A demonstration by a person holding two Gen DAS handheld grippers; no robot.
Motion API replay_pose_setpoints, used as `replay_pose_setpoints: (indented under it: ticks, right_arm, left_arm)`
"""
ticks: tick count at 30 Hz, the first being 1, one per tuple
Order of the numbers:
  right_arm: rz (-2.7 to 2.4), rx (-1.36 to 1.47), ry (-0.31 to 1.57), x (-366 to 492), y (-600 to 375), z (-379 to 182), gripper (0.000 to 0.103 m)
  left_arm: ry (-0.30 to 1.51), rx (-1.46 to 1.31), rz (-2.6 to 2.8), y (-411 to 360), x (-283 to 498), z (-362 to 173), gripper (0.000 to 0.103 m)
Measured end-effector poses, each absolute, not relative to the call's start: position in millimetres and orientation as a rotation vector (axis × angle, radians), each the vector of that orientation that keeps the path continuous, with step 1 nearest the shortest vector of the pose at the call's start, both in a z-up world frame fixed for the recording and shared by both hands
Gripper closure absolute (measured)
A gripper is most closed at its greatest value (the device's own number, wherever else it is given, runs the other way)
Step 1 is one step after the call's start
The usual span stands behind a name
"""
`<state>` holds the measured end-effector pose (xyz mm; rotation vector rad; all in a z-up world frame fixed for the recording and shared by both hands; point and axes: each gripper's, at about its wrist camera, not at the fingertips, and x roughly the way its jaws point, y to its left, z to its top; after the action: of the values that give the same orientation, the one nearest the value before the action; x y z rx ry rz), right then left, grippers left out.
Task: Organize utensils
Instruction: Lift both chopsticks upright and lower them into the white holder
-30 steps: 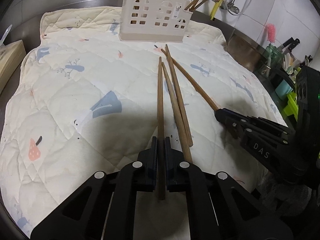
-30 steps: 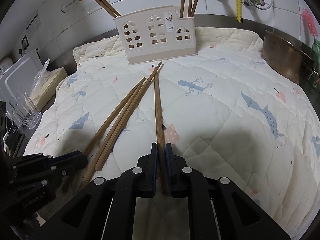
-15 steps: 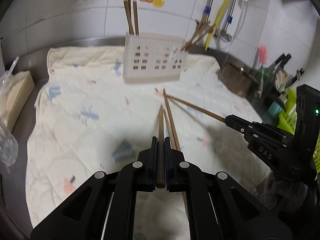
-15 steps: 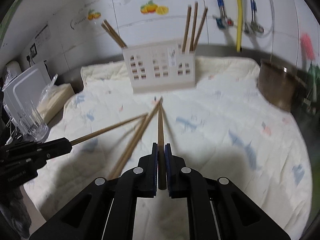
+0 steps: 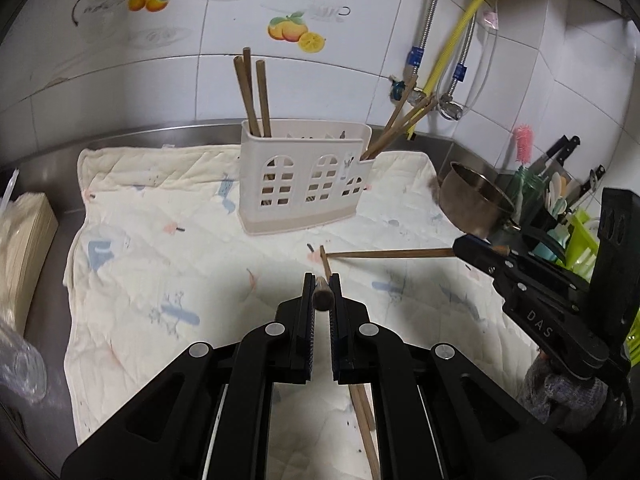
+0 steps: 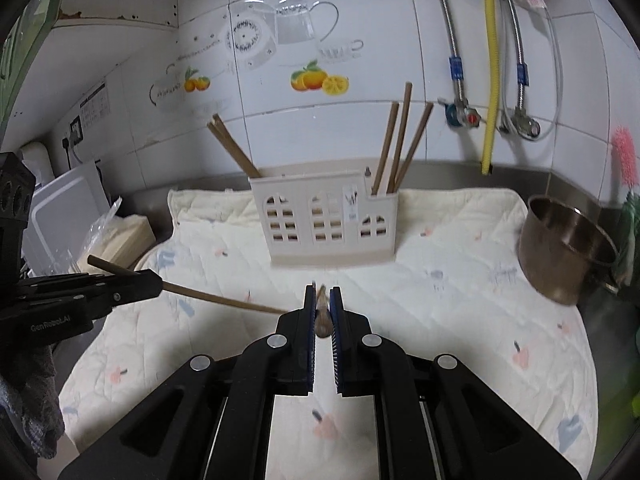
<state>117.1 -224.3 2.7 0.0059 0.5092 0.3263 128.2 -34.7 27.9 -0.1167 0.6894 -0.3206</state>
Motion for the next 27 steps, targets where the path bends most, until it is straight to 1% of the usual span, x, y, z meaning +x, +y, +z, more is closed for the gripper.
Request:
replay_pose_setpoints:
  ticks: [9,27]
  right_arm:
    - [0.373,-0.004,0.501,149.4,-221.2,37.0,0.096]
    - [0.438,-0.058,0.478,188.5,-234.0,138.9,0.096]
  left_arm:
    - [0.676,-0.114,-0.337,-29.6,150.3,53.2,0.098]
    - [0.51,-0.06,-0.34,-35.6,194.7,160.8,0.098]
